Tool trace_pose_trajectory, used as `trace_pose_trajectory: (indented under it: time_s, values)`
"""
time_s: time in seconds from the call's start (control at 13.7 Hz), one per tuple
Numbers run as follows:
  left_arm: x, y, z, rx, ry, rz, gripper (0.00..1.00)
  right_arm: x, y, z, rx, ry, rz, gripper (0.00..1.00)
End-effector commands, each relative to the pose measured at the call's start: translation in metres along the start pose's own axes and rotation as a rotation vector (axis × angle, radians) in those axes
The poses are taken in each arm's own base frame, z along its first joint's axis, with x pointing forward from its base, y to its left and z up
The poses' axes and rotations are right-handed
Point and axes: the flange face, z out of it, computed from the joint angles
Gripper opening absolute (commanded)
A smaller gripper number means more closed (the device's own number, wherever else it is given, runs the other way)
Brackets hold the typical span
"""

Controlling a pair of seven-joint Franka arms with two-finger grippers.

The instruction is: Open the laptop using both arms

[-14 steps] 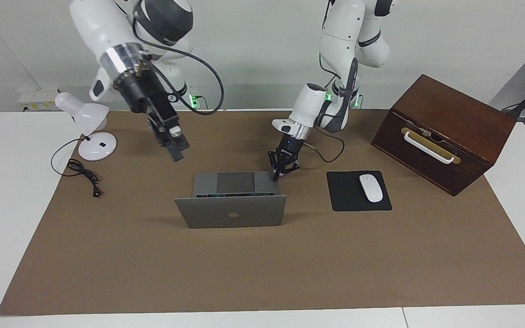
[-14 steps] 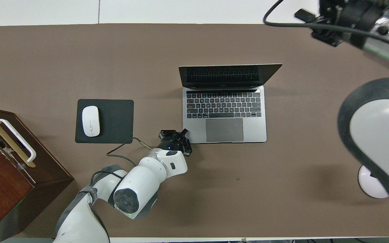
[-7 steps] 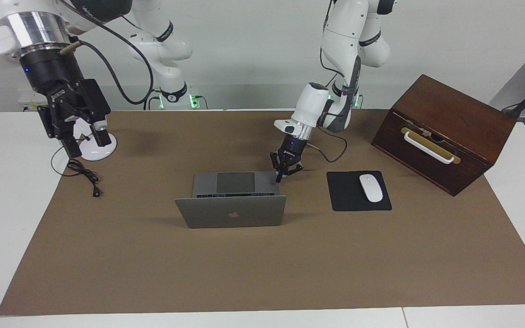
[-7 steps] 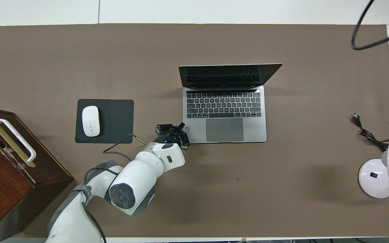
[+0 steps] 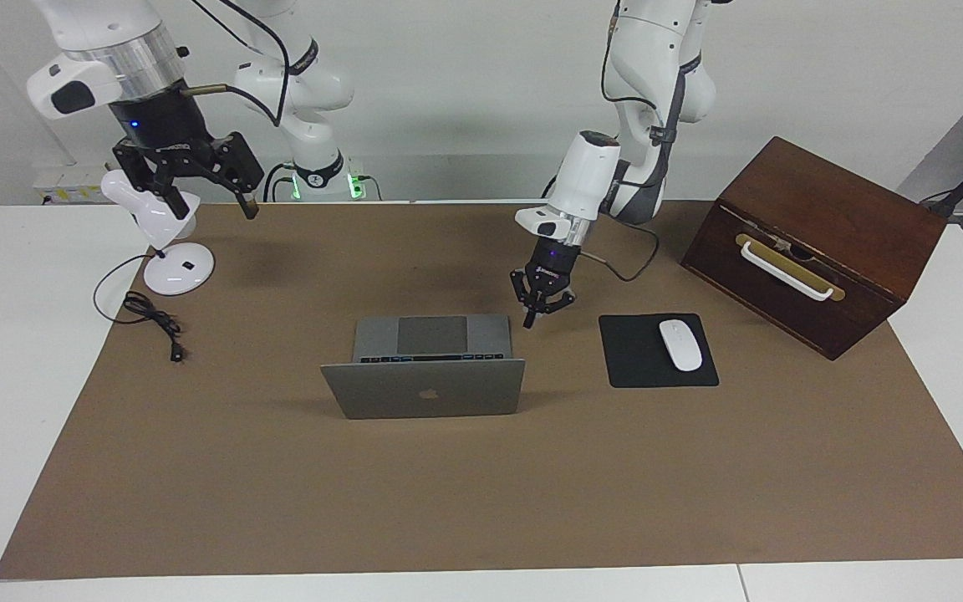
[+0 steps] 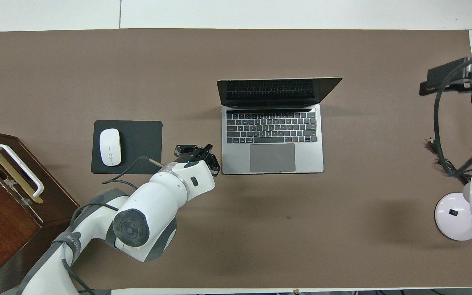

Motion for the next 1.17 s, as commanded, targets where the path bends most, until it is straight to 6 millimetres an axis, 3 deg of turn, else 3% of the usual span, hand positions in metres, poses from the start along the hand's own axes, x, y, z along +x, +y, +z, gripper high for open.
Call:
trace_pose_trajectory:
  time_s: [0.0, 0.15, 0.22, 0.37, 0.73, 0.95, 1.1]
  values:
    - [0.018, -0.012, -0.026, 0.009, -0.062, -0.031, 0.00, -0.037, 0.019, 0.041, -0.046, -0.096, 0.004, 1.00]
    - [0.024, -0.018, -0.038, 0.013, -0.100, -0.042, 0.00, -0.051, 0.027, 0.080, -0.048, -0.081, 0.015, 1.00]
    - [0.025, -0.030, -0.043, 0.024, -0.126, -0.057, 0.00, -0.054, 0.035, 0.097, -0.043, -0.056, 0.029, 1.00]
    - [0.035, -0.042, -0.060, 0.033, -0.174, -0.070, 0.00, -0.052, 0.040, 0.113, -0.038, -0.017, 0.050, 1.00]
    - [0.069, -0.086, -0.112, 0.063, -0.324, -0.130, 0.00, -0.038, 0.067, 0.110, -0.091, 0.048, 0.043, 1.00]
    - [0.067, -0.122, -0.141, 0.077, -0.383, -0.138, 0.00, -0.023, 0.100, 0.097, -0.101, 0.057, -0.028, 1.00]
    - [0.066, -0.142, -0.155, 0.085, -0.425, -0.173, 0.00, -0.023, 0.102, 0.087, -0.101, 0.043, -0.022, 1.00]
